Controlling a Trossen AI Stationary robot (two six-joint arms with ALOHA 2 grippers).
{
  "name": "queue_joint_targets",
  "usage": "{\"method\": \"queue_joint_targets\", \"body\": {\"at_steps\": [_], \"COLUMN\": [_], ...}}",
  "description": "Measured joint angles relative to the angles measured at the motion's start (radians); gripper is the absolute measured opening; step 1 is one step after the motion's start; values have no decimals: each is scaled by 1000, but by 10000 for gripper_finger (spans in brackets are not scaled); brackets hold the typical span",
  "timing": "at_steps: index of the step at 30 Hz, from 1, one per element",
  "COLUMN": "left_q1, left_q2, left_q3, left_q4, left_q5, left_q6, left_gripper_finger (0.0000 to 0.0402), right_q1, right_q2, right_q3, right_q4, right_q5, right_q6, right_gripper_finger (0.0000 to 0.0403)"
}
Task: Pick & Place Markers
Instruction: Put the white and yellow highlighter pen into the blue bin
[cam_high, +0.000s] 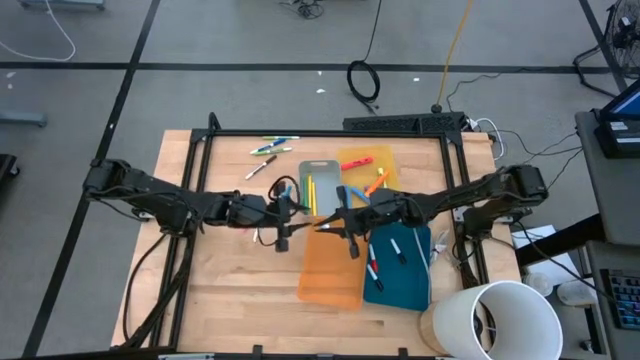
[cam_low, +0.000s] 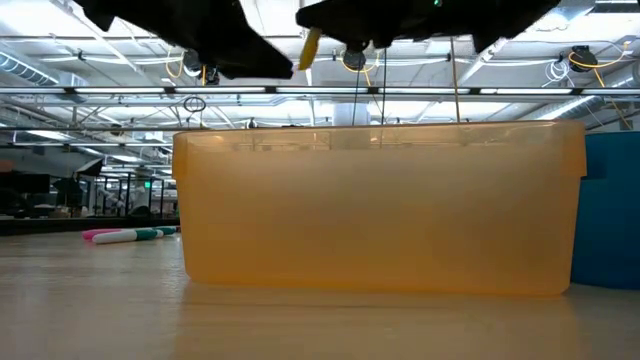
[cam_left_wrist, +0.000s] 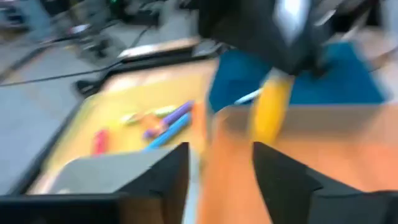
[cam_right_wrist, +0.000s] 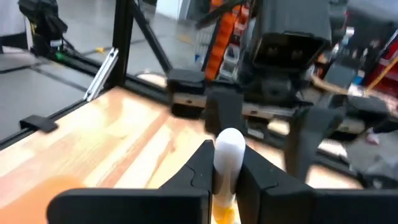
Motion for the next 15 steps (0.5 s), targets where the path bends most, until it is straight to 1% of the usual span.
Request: {"method": "queue_joint_targets", "body": {"at_steps": [3, 7, 9, 11, 15], "left_q1": [-18, -42, -50, -60, -63], "left_q2": [-12, -38, -59, -95, -166], "left_q3": [0, -1, 2, -1, 0], "left_q4": [-15, -56, -80, -165, -269], "left_q5": [-87, -182, -236, -287, -299], "left_q6": [34, 53, 53, 35, -35], "left_gripper_finger": [227, 270, 283, 291, 295], "right_q1": [21, 69, 106, 147, 223], "right_q2": [-70, -161, -204, -246, -321], "right_q3": [0, 0, 0, 0, 0], "right_q4": [-142, -349, -457, -559, -787], "right_q5": [42, 45, 43, 41, 42], "right_q6": [23, 97, 139, 181, 287], "right_gripper_finger": [24, 24, 24, 24, 24]}}
